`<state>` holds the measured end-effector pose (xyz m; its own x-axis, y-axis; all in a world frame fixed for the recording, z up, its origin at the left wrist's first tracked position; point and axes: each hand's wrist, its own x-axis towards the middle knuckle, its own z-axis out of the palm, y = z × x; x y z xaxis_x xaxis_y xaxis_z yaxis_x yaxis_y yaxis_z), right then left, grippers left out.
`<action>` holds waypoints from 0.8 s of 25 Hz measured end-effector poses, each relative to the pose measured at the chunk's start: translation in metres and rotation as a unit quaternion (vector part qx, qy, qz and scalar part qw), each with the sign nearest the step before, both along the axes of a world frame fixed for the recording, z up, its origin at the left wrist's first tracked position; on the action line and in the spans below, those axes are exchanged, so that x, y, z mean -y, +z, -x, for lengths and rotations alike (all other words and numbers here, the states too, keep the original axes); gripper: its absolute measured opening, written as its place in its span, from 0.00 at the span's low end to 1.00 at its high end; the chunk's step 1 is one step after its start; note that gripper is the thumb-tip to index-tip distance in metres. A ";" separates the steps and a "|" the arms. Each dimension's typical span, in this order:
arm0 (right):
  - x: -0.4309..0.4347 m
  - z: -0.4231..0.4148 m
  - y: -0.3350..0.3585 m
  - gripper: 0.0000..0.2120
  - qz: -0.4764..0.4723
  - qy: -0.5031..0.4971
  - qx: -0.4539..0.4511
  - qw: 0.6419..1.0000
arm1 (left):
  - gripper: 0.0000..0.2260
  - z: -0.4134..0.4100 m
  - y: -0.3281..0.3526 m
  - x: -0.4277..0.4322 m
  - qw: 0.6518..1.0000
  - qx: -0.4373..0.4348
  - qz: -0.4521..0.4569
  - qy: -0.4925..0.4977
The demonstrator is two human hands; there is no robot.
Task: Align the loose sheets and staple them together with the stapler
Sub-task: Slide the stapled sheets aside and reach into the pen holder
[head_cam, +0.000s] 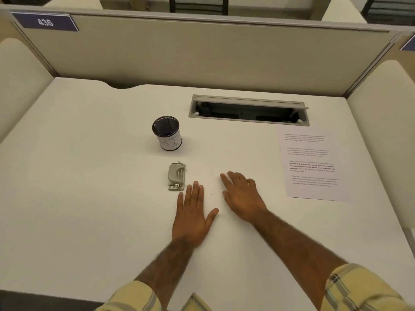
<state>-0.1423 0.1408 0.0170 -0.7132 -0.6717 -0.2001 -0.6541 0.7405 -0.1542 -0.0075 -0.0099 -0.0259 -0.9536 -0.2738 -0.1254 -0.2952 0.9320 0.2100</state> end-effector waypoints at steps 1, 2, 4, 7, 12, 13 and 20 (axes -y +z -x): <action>0.011 0.002 0.000 0.28 -0.010 -0.003 -0.004 1.000 | 0.38 -0.001 -0.001 0.001 1.000 -0.002 -0.001 -0.002; 0.019 0.003 0.001 0.28 -0.020 -0.004 -0.009 1.000 | 0.38 -0.001 -0.001 0.002 1.000 -0.003 -0.003 -0.002; 0.030 0.005 -0.001 0.29 -0.036 0.001 -0.006 0.999 | 0.38 -0.002 0.000 0.003 1.000 -0.001 -0.008 -0.004; 0.037 0.009 -0.005 0.31 -0.057 0.022 -0.017 0.998 | 0.38 -0.001 0.000 0.004 1.000 -0.007 -0.010 -0.003; 0.033 0.011 -0.011 0.33 -0.070 0.057 -0.040 0.995 | 0.38 -0.001 0.001 0.004 1.000 0.001 -0.004 -0.004; 0.032 0.012 -0.012 0.32 -0.069 0.057 -0.038 0.995 | 0.37 -0.001 0.002 0.003 1.000 0.003 -0.006 -0.003; 0.036 0.016 -0.011 0.28 -0.003 0.018 0.020 1.000 | 0.37 -0.001 0.004 0.003 1.000 0.005 -0.004 -0.002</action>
